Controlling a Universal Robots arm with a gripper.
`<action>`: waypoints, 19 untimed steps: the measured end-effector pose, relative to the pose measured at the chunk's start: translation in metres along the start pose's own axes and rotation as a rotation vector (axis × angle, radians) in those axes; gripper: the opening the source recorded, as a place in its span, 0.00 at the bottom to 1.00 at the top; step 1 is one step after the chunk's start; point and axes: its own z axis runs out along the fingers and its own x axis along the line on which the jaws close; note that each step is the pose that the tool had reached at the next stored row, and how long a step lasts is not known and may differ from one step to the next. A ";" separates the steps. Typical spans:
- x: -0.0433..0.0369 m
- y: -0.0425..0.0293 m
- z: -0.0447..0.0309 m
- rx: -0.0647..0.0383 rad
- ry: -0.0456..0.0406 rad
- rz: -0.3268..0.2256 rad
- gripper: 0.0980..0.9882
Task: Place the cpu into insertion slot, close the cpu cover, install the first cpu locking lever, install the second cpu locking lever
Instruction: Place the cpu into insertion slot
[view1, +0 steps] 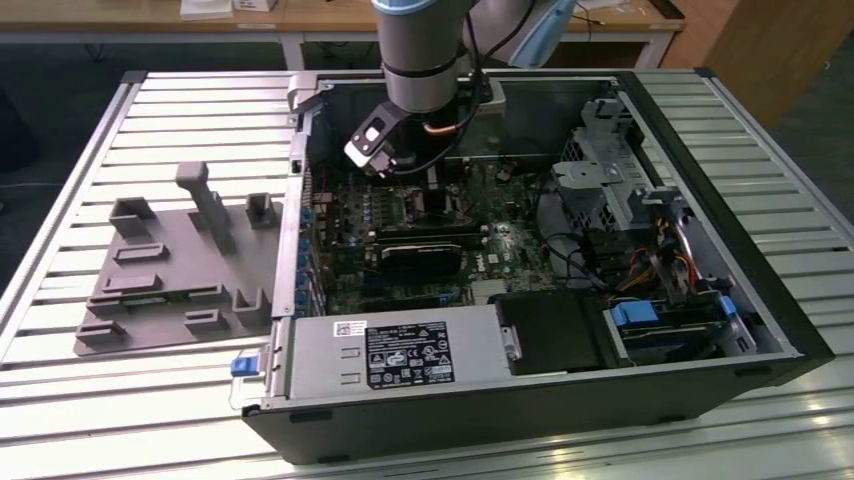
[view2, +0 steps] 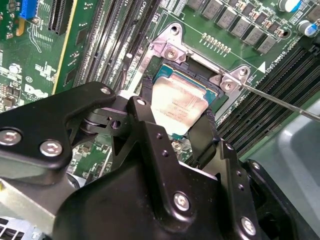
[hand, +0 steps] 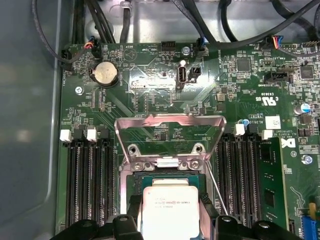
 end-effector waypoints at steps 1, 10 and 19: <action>0.0000 0.0000 0.0001 0.000 0.0003 -0.001 0.49; 0.0001 -0.0003 0.0018 0.000 0.0005 -0.002 0.49; 0.0001 -0.0003 0.0019 0.000 0.0014 -0.007 0.49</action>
